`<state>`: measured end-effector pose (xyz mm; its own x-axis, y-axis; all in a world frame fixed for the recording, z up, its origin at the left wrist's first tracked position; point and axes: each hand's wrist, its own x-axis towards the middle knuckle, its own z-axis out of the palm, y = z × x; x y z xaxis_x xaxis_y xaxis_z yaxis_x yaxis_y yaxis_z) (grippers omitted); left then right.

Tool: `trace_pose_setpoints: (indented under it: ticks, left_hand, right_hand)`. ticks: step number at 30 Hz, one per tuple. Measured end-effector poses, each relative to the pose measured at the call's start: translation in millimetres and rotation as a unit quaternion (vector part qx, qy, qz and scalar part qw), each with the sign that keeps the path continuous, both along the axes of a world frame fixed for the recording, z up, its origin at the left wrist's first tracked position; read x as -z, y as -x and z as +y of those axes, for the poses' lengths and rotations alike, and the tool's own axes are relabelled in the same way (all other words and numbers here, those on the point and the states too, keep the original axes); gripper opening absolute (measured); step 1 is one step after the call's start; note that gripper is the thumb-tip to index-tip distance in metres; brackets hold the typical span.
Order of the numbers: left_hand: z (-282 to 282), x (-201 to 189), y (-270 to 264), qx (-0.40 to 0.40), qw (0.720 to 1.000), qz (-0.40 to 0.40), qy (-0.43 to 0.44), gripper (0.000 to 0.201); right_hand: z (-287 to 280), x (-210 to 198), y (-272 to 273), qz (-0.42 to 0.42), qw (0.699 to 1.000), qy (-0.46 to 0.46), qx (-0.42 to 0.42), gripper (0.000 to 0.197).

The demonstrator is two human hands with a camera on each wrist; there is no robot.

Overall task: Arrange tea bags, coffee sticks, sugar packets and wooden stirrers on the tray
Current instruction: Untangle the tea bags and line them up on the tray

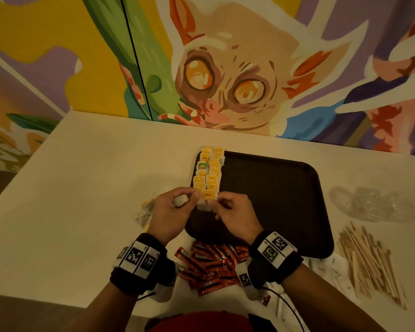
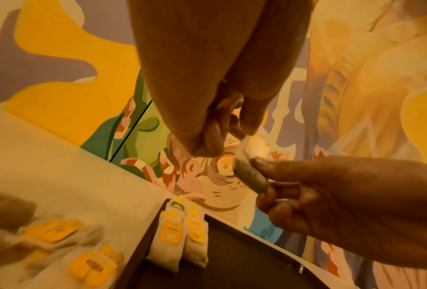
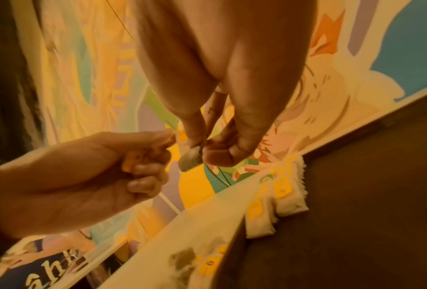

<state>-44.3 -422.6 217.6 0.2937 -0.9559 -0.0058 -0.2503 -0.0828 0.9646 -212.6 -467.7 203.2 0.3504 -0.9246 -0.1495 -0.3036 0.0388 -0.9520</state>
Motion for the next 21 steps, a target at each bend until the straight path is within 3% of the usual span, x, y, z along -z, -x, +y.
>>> trace_pose_setpoints:
  ticks: [6, 13, 21]
  left_hand:
    - [0.9, 6.5, -5.3, -0.05, 0.993, 0.08, -0.078, 0.01]
    - [0.3, 11.4, -8.8, -0.046, 0.991, 0.084, -0.093, 0.01]
    - [-1.1, 15.5, -9.8, -0.046, 0.985, 0.114, -0.12, 0.009]
  right_hand:
    - [-38.6, 29.5, 4.1, 0.146, 0.988, -0.044, 0.015, 0.017]
    - [-70.2, 56.3, -9.5, 0.256, 0.963, -0.082, 0.001, 0.017]
    - [-75.1, 69.9, -15.2, 0.277, 0.956, -0.092, -0.008, 0.008]
